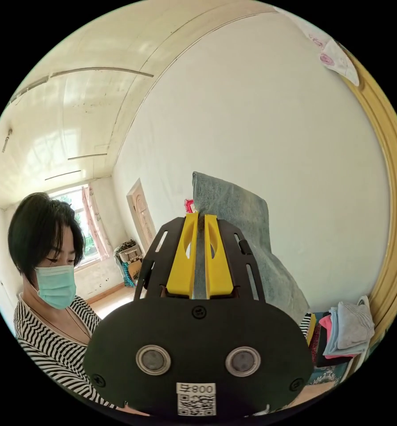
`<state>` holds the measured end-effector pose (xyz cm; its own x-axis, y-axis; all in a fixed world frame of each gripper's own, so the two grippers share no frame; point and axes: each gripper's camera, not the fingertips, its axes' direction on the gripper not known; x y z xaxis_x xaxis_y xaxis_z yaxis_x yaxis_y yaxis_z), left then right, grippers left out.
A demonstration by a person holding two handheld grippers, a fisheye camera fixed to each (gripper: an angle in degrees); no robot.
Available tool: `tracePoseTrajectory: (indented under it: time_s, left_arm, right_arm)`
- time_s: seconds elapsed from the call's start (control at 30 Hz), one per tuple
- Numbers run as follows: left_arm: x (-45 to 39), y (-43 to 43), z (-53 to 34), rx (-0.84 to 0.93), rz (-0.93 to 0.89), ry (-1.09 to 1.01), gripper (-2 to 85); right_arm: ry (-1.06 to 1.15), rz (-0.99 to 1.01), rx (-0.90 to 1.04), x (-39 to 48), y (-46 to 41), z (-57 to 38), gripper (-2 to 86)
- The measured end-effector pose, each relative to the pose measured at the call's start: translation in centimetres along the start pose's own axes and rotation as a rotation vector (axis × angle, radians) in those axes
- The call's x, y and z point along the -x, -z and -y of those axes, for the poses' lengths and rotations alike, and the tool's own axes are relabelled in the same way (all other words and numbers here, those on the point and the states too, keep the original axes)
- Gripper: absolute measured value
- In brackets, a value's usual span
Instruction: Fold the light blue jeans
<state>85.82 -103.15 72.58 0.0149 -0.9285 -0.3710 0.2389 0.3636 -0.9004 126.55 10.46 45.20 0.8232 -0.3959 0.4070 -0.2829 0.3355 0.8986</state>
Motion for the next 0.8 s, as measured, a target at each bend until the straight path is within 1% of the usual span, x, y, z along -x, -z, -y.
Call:
tracePoseTrajectory:
  time_s: [0.07,0.2,0.23,0.27,0.33,0.37,0.43,0.57,0.63,0.8]
  left_arm:
    - [-1.4,3.9,-1.0,0.001,0.037,0.005,3.8]
    - [-3.0,15.8,-4.5,-0.027,0.207,0.124,1.6]
    - [-3.5,19.7,-5.6,-0.051,0.267,0.153,1.3]
    - [-3.9,21.7,-6.1,-0.064,0.293,0.167,1.3]
    - [-5.8,29.4,-7.7,-0.103,0.398,0.216,1.1]
    - [-6.4,31.2,-8.1,-0.111,0.427,0.225,1.0]
    - [-9.0,37.8,-9.1,-0.148,0.51,0.27,1.0]
    - [-13.9,45.3,-9.9,-0.189,0.624,0.309,1.1]
    - [-17.8,49.0,-10.1,-0.195,0.709,0.32,1.1]
    - [-25.8,55.6,-10.7,-0.245,0.809,0.358,1.1]
  right_arm:
    - [-0.017,0.022,0.041,1.6,-2.5,-0.1,1.9]
    - [-0.051,0.027,0.105,3.0,-5.4,-1.3,1.9]
    - [-0.079,0.038,0.123,3.0,-6.2,-2.1,1.9]
    - [-0.109,0.045,0.145,2.9,-7.1,-3.1,1.9]
    - [-0.171,0.06,0.179,2.5,-8.6,-4.8,1.9]
    - [-0.21,0.07,0.206,2.2,-9.7,-6.1,1.9]
    - [-0.27,0.077,0.249,1.8,-11.6,-8.1,1.9]
    - [-0.403,0.158,0.336,0.9,-15.6,-12.4,1.8]
    - [-0.439,0.186,0.367,1.0,-17.2,-13.6,1.8]
    - [-0.463,0.303,0.406,2.1,-20.4,-15.0,1.8]
